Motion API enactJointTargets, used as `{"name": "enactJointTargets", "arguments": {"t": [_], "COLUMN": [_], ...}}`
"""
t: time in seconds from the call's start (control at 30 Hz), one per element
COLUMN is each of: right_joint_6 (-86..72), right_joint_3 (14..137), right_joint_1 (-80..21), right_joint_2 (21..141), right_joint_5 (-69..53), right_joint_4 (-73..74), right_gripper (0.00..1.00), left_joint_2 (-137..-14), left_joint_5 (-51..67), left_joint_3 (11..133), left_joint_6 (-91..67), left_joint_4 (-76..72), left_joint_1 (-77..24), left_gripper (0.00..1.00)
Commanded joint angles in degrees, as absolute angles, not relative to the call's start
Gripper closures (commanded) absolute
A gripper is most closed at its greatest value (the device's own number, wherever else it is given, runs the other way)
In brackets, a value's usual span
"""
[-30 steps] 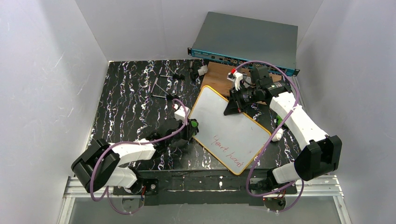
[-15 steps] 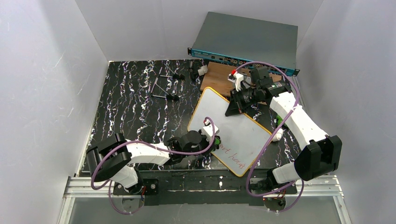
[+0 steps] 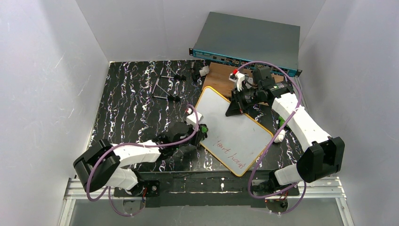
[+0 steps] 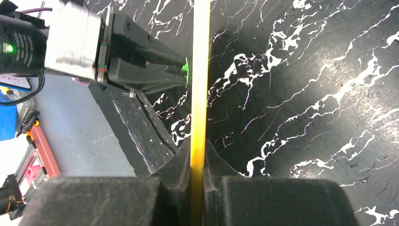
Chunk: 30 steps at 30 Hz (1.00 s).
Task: Erase the whiteboard
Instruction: Erase the whiteboard at the center of the board.
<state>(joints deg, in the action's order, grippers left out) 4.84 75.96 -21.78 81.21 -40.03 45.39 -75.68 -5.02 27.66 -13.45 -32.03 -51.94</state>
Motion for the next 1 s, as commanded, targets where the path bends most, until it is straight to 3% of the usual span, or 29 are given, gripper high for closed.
{"name": "enactJointTargets", "arguments": {"t": [0.0,0.2,0.4,0.7,0.97], "right_joint_6": [7.5,4.6,2.2,0.8,0.4], "right_joint_3": [76.3,75.3,74.5,74.2,74.8], "right_joint_1": [-22.9,-22.9,-22.9,-22.9,-22.9], "right_joint_2": [79.0,79.1,80.2,81.1,82.3], "right_joint_5": [-47.3,-44.6,-42.0,-40.7,-40.2], "right_joint_4": [41.6,39.5,37.4,36.2,35.9], "right_gripper": [0.99,0.99,0.99,0.99,0.99], "left_joint_2": [-77.7,-82.9,-83.7,-72.6,-68.7], "left_joint_5": [-3.1,-5.9,-11.0,-7.3,-1.2], "left_joint_3": [32.2,37.3,35.0,25.0,24.4], "left_joint_6": [-8.8,-5.6,-6.7,-12.7,-6.7], "left_joint_4": [-31.6,-29.6,-31.8,-31.4,-28.4], "left_joint_1": [-58.9,-68.5,-69.8,-55.0,-53.3], "left_gripper": [1.00,1.00,1.00,1.00,1.00]}}
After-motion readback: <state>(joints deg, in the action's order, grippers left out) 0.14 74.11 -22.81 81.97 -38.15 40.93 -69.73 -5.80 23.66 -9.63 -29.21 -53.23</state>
